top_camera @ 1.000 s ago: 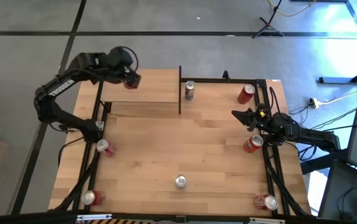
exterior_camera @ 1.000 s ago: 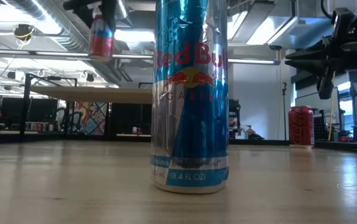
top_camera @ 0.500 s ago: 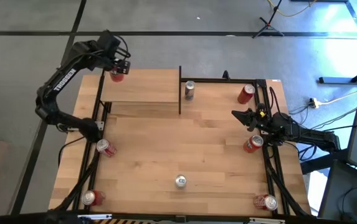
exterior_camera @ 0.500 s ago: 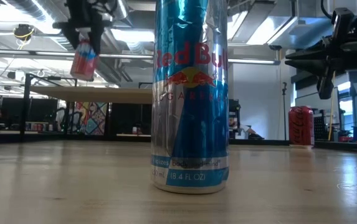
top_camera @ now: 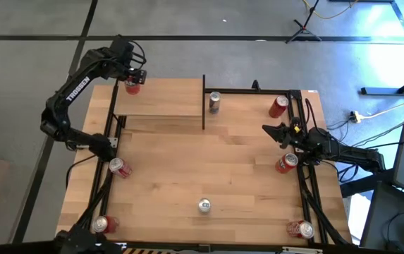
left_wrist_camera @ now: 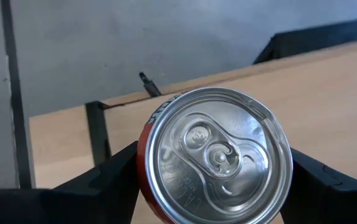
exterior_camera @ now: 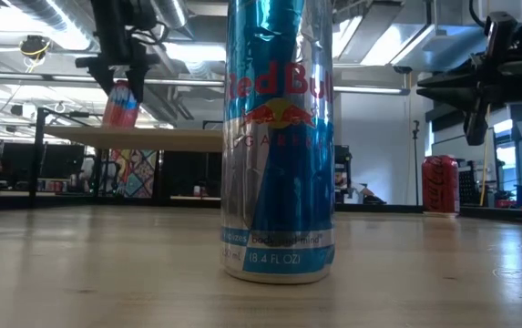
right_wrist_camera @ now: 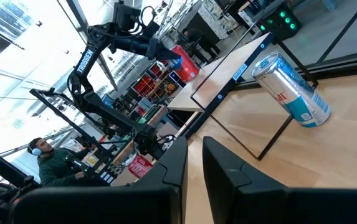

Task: Place canned beverage on shelf
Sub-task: Put the left red soda can on the shelf, then put the red soda can on the shelf aligned with the other red soda can

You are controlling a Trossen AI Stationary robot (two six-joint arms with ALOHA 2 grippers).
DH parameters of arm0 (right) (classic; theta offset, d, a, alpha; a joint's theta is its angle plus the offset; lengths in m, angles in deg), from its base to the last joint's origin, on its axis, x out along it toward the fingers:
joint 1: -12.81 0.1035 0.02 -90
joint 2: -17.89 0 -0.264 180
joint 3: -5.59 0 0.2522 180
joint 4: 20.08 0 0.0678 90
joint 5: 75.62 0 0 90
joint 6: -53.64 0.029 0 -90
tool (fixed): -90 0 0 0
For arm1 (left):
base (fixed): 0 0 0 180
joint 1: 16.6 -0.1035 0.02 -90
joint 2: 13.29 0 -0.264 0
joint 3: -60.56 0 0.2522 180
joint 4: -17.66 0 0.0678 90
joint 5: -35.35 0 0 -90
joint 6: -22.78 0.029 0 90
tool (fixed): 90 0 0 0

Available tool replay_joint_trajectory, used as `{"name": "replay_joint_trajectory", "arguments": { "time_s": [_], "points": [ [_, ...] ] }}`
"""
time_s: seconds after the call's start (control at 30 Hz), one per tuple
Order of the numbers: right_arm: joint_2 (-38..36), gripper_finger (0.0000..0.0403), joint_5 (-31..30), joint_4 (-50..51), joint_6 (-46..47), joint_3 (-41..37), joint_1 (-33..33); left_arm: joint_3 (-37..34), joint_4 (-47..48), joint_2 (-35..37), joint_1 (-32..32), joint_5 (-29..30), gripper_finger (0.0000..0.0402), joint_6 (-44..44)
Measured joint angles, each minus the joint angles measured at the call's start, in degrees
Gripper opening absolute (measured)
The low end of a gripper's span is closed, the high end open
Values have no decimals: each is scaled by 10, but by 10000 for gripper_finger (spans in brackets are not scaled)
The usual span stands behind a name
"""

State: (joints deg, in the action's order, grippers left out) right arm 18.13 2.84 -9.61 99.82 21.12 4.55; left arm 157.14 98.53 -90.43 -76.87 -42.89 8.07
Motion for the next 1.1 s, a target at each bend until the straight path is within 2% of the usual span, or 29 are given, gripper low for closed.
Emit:
{"name": "replay_joint_trajectory", "arguments": {
  "time_s": [0.13,0.43,0.67,0.97,1.1],
  "points": [
    [0,40,-11,0,0,0,0,0,-1,0,0,-1,281,5],
    [0,40,-14,0,0,0,0,0,-3,1,0,10,333,16],
    [0,40,-14,0,0,0,0,8,5,1,0,7,342,18],
    [0,40,-11,-1,0,0,0,131,31,1,23,3,343,18],
    [0,40,-4,-3,0,0,0,178,1,1,66,-48,343,18]
  ]
}}
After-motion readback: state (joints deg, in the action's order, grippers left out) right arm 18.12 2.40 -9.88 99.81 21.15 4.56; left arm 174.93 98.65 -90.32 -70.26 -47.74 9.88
